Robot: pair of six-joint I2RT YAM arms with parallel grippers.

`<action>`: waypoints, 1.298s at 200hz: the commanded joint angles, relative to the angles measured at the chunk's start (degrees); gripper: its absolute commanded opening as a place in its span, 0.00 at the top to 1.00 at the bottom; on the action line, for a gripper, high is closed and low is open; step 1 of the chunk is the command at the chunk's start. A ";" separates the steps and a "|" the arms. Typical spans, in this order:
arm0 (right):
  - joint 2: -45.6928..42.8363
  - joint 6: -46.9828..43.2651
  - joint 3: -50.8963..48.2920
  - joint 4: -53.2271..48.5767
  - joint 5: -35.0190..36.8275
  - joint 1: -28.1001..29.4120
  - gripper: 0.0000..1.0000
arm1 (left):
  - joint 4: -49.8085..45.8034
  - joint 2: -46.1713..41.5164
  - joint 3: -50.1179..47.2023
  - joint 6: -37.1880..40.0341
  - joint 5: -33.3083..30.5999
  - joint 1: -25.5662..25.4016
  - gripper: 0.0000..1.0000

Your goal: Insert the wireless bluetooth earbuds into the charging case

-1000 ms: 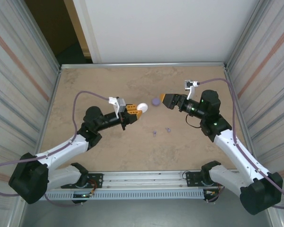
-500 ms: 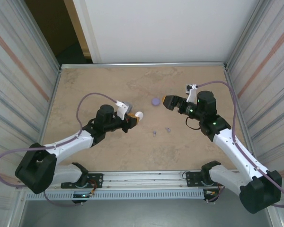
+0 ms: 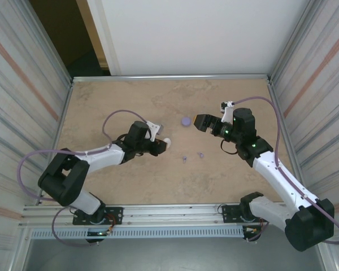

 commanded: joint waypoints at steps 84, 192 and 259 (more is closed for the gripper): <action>-0.12 -1.41 -0.13 -0.95 1.35 -0.23 0.01 | -1.28 9.67 6.50 -2.18 3.23 -0.30 0.93; -0.39 -2.16 0.29 -2.29 1.85 -0.28 0.01 | -2.16 13.61 7.00 -1.54 1.42 0.20 0.79; -0.97 -2.38 0.04 -2.57 1.92 -0.28 0.01 | -2.57 13.14 4.90 -1.26 -0.84 1.78 0.64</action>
